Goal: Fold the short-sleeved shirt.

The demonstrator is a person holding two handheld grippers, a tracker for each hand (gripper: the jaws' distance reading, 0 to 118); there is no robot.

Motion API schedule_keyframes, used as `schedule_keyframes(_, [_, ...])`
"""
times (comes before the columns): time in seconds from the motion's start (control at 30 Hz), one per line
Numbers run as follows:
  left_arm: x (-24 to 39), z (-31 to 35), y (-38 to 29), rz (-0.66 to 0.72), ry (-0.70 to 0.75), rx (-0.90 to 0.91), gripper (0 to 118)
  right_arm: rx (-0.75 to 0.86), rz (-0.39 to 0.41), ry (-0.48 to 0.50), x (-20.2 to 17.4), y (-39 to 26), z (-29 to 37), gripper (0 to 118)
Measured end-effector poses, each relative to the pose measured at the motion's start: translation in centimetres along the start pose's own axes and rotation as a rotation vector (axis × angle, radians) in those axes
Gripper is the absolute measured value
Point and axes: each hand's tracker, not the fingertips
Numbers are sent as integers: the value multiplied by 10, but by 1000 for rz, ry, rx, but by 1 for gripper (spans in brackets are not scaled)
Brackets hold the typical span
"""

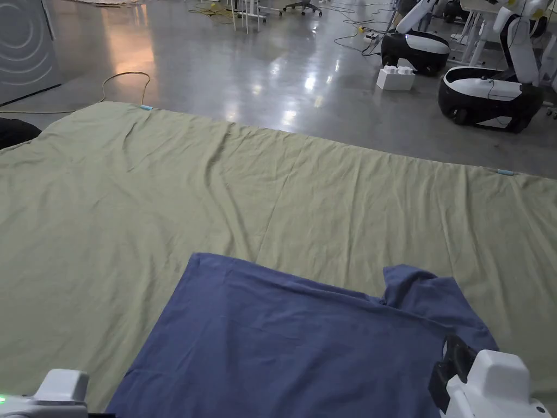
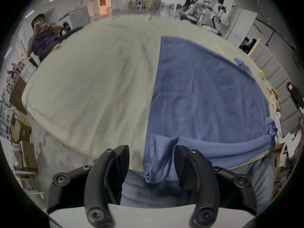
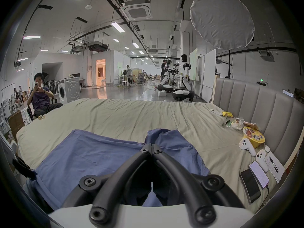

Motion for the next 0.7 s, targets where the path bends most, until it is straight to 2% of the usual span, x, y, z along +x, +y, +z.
schedule_keyframes(0.07, [4, -18, -5, 0, 25, -53, 57, -8, 1, 3, 0, -2, 1, 1])
schedule_keyframes(0.13, [24, 4, -14, -60, 71, 69, 56, -37, -8, 15, 1, -7, 2, 1])
schedule_keyframes(0.2, [38, 16, -17, -47, 88, 60, 54, -32, 3, -1, 4, -9, 5, 1])
schedule_keyframes(0.23, [41, 20, -18, -49, 82, 64, 49, -36, 2, -5, 5, -10, 6, 1])
schedule_keyframes(0.33, [30, 18, -17, -11, -10, 77, 12, -56, -7, -9, 10, -16, 5, 1])
schedule_keyframes(0.37, [29, 19, -18, 18, -44, 73, 8, -61, -8, -10, 12, -18, 5, 1])
schedule_keyframes(0.4, [28, 22, -18, 38, -73, 73, 8, -67, -10, -11, 14, -19, 5, 1])
schedule_keyframes(0.43, [22, 15, -16, 11, -22, 71, 8, -71, -13, -10, 16, -20, 6, 1])
schedule_keyframes(0.53, [17, 17, -15, 27, -42, 66, 8, -100, -26, -12, 27, -20, 13, 1])
schedule_keyframes(0.7, [18, 23, -13, 18, -54, 82, 7, -280, -36, -24, 60, -23, 24, 2])
